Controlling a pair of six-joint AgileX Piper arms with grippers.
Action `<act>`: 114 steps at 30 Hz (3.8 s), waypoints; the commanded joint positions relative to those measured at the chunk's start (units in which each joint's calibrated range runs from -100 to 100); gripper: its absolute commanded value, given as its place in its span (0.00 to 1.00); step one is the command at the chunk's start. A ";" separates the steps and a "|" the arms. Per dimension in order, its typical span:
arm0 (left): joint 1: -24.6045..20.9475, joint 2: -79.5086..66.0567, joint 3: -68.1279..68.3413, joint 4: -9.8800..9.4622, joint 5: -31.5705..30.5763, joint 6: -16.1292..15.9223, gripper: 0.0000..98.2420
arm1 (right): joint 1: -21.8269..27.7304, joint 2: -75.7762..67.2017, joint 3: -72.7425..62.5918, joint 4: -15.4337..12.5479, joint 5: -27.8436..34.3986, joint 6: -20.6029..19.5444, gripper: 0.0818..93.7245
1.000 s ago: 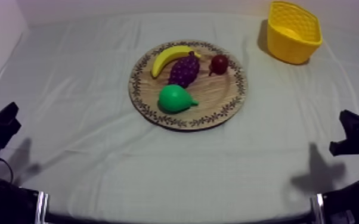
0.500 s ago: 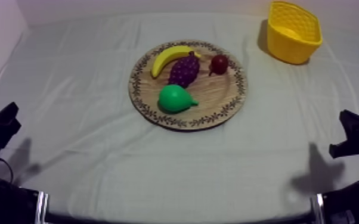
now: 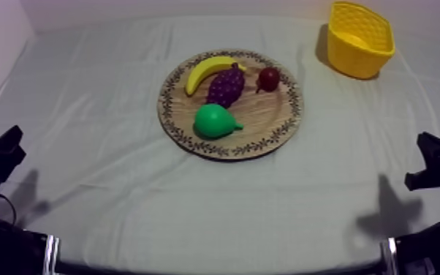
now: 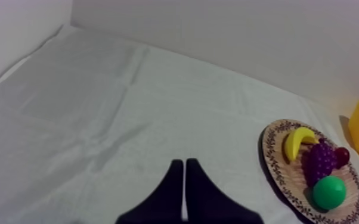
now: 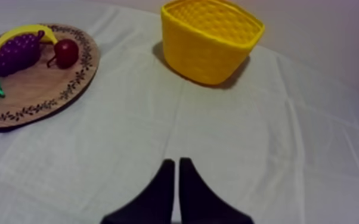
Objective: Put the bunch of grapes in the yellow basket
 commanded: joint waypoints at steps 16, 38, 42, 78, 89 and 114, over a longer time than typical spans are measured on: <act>-0.03 0.00 0.00 0.00 -0.03 0.00 0.00 | -0.03 18.31 -18.38 -3.73 -4.75 3.83 0.00; -0.03 0.00 0.00 0.00 -0.03 0.00 0.00 | -3.68 39.59 -42.64 -5.70 -1.72 5.24 0.01; -0.03 0.00 0.00 0.00 -0.03 0.00 0.00 | -5.18 42.72 -47.51 -5.94 -1.01 5.08 0.01; -0.03 0.00 0.00 0.00 -0.03 0.00 0.00 | -21.78 75.84 -82.23 -0.61 6.04 -0.22 0.01; -0.03 0.00 0.00 0.00 -0.03 0.00 0.00 | -25.05 84.58 -88.73 1.11 5.40 -2.96 0.01; -0.03 0.00 0.00 0.00 -0.03 0.00 0.00 | -26.59 103.22 -108.52 7.00 16.01 -15.55 0.00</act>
